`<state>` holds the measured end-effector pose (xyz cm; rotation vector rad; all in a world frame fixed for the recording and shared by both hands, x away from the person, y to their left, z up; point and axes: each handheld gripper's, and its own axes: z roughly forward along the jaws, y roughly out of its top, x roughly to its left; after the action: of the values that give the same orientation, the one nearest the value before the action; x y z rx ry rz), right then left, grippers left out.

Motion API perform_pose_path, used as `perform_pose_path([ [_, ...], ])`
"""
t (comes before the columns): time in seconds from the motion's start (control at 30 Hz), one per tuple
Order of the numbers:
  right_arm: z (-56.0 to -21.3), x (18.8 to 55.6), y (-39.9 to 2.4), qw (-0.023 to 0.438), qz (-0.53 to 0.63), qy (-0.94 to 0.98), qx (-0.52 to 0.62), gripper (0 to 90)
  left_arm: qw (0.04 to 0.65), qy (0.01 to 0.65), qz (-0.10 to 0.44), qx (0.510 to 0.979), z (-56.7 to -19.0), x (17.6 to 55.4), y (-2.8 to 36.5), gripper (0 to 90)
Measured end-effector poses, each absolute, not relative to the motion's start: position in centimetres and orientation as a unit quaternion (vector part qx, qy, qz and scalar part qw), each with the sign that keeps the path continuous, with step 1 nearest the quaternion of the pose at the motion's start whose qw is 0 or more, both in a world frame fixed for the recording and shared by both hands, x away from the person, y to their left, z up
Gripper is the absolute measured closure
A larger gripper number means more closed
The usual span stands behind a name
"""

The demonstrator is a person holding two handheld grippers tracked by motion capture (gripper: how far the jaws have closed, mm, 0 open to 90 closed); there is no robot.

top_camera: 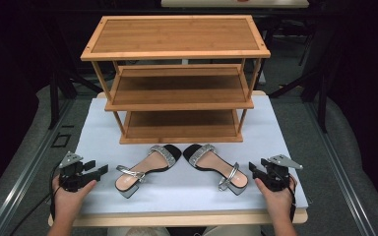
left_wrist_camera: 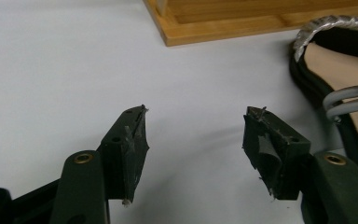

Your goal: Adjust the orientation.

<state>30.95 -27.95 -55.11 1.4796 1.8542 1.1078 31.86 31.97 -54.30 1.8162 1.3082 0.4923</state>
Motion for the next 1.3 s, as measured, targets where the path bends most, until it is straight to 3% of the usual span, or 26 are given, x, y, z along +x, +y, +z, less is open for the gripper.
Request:
perform_pose_path([
  [0.37,-55.5,31.3,-27.9,0.243,0.417,0.693,0.536,46.8,0.410,0.509,0.189,0.733,-54.3,31.9,31.0,39.8],
  [0.57,-55.2,30.6,-27.7,0.268,0.424,0.687,0.526,46.9,0.424,0.501,0.201,0.727,-53.8,31.6,30.9,40.0],
  [0.77,-55.3,30.5,-27.5,0.261,0.433,0.685,0.524,47.0,0.427,0.496,0.206,0.727,-53.5,31.5,31.1,44.6],
  [1.07,-55.6,30.8,-27.4,0.254,0.431,0.691,0.522,47.0,0.420,0.507,0.208,0.724,-52.9,31.5,31.4,43.5],
  [1.3,-55.2,30.4,-27.0,0.283,0.424,0.683,0.523,46.6,0.431,0.502,0.205,0.721,-51.1,31.4,31.2,43.4],
])
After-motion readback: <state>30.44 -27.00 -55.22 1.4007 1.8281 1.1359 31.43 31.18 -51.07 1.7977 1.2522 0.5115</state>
